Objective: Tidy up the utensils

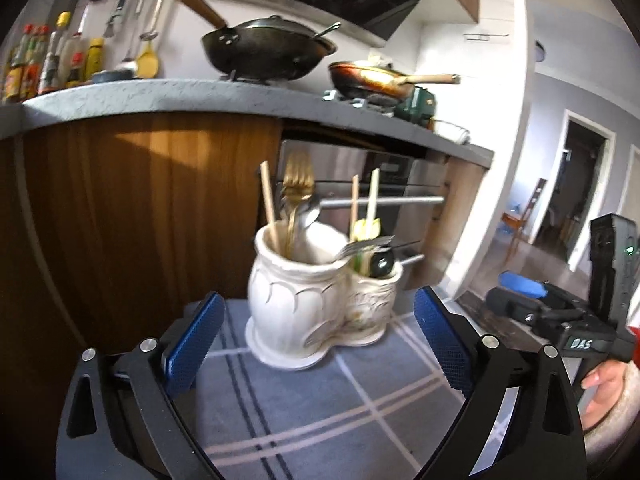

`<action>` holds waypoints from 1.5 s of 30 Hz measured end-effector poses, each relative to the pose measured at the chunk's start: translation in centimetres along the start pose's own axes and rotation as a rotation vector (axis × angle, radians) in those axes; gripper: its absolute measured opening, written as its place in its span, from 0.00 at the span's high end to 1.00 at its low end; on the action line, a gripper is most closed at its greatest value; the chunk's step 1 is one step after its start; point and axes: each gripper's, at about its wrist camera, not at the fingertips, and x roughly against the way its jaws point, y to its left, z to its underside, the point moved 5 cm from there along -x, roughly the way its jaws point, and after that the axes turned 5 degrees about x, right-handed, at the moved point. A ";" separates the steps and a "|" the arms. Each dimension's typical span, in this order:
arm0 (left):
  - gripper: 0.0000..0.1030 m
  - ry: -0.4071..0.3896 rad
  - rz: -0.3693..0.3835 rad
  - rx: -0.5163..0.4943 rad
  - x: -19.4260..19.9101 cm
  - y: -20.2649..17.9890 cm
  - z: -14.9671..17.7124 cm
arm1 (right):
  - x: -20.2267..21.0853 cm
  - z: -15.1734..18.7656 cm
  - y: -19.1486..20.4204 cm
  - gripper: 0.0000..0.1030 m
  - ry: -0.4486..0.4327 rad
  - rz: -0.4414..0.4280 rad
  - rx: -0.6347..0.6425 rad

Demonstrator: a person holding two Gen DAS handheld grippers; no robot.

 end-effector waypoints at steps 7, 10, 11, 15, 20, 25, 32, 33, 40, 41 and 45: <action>0.05 0.040 -0.138 -0.033 -1.5 0.7 1.8 | -1.0 1.1 0.0 0.05 -0.004 0.043 0.039; 0.05 0.049 -0.183 -0.053 -2.0 0.7 2.4 | -1.5 1.5 0.1 0.05 -0.005 0.072 0.069; 0.05 0.046 -0.204 -0.070 -2.1 0.5 2.5 | -1.6 1.7 0.2 0.05 -0.006 0.082 0.081; 0.05 0.024 -0.247 -0.129 -2.2 -0.2 2.9 | -1.7 2.1 0.5 0.05 -0.019 0.096 0.115; 0.05 0.016 -0.246 -0.144 -2.3 -0.7 3.2 | -1.3 2.2 0.9 0.05 -0.046 0.085 0.124; 0.05 0.015 -0.231 -0.152 -2.3 -1.2 3.3 | -1.3 2.4 1.1 0.05 -0.044 0.081 0.129; 0.05 0.009 -0.223 -0.163 -2.2 -1.7 3.3 | -1.3 2.5 1.4 0.05 -0.042 0.077 0.135; 0.05 0.011 -0.224 -0.164 -2.2 -1.7 3.3 | -1.3 2.5 1.4 0.05 -0.043 0.079 0.136; 0.05 0.013 -0.222 -0.160 -2.2 -1.7 3.3 | -1.4 2.4 1.5 0.05 -0.045 0.081 0.135; 0.05 0.012 -0.222 -0.160 -2.2 -1.7 3.3 | -1.4 2.4 1.5 0.05 -0.043 0.081 0.136; 0.05 0.014 -0.222 -0.162 -2.2 -1.7 3.3 | -1.4 2.5 1.5 0.05 -0.041 0.079 0.136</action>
